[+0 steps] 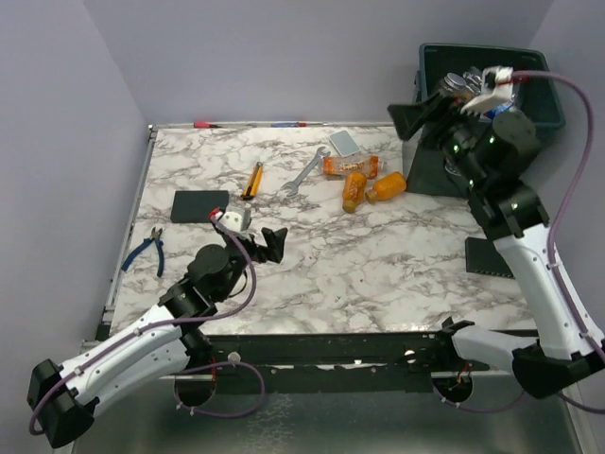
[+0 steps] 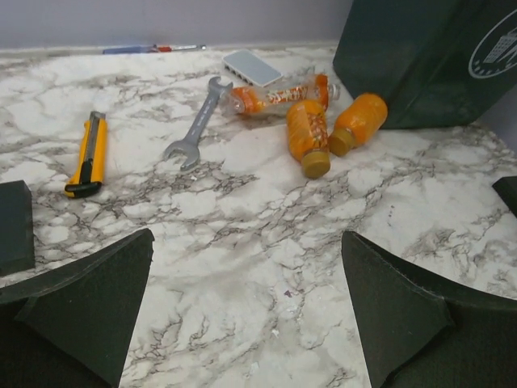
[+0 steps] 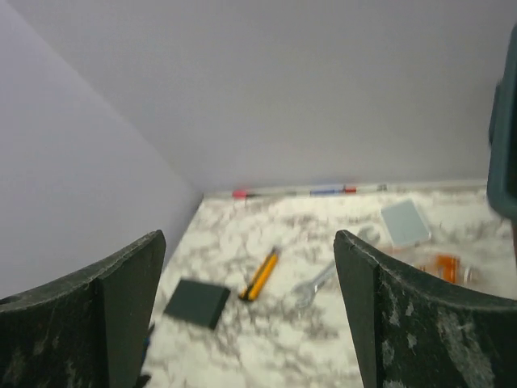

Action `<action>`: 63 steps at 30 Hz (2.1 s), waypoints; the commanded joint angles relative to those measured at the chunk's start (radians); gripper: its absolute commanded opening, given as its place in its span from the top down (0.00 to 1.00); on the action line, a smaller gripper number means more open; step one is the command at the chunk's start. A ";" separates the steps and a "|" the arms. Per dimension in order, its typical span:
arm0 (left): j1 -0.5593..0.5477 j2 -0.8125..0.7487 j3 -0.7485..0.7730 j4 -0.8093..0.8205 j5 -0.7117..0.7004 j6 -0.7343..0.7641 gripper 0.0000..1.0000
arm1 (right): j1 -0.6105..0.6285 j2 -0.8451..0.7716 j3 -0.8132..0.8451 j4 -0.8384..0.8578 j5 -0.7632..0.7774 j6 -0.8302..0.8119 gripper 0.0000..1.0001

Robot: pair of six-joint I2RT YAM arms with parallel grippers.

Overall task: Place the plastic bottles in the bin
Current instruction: Place the plastic bottle in the trash bin, then pick up the plastic bottle at the center of the board.

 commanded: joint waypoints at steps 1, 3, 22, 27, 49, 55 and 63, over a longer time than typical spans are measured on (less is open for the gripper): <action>-0.002 0.246 0.143 -0.100 -0.001 -0.111 0.01 | 0.037 -0.153 -0.355 0.082 -0.120 0.014 0.13; -0.002 0.360 0.214 -0.119 0.001 -0.143 0.01 | 0.039 -0.228 -0.520 0.094 -0.150 0.051 0.12; 0.057 1.335 0.986 -0.261 0.257 -0.086 0.01 | 0.050 -0.759 -1.172 -0.072 -0.145 0.231 0.11; 0.069 1.456 1.117 -0.274 0.257 -0.076 0.01 | 0.051 -0.817 -1.182 -0.136 -0.142 0.229 0.10; 0.097 1.717 1.376 -0.321 0.246 -0.074 0.31 | 0.051 -0.872 -1.100 -0.244 -0.126 0.220 0.09; 0.102 1.691 1.343 -0.318 0.268 -0.033 0.58 | 0.051 -0.852 -1.104 -0.216 -0.144 0.223 0.09; 0.103 1.455 1.108 -0.185 0.310 -0.104 0.77 | 0.051 -0.811 -1.042 -0.201 -0.154 0.218 0.03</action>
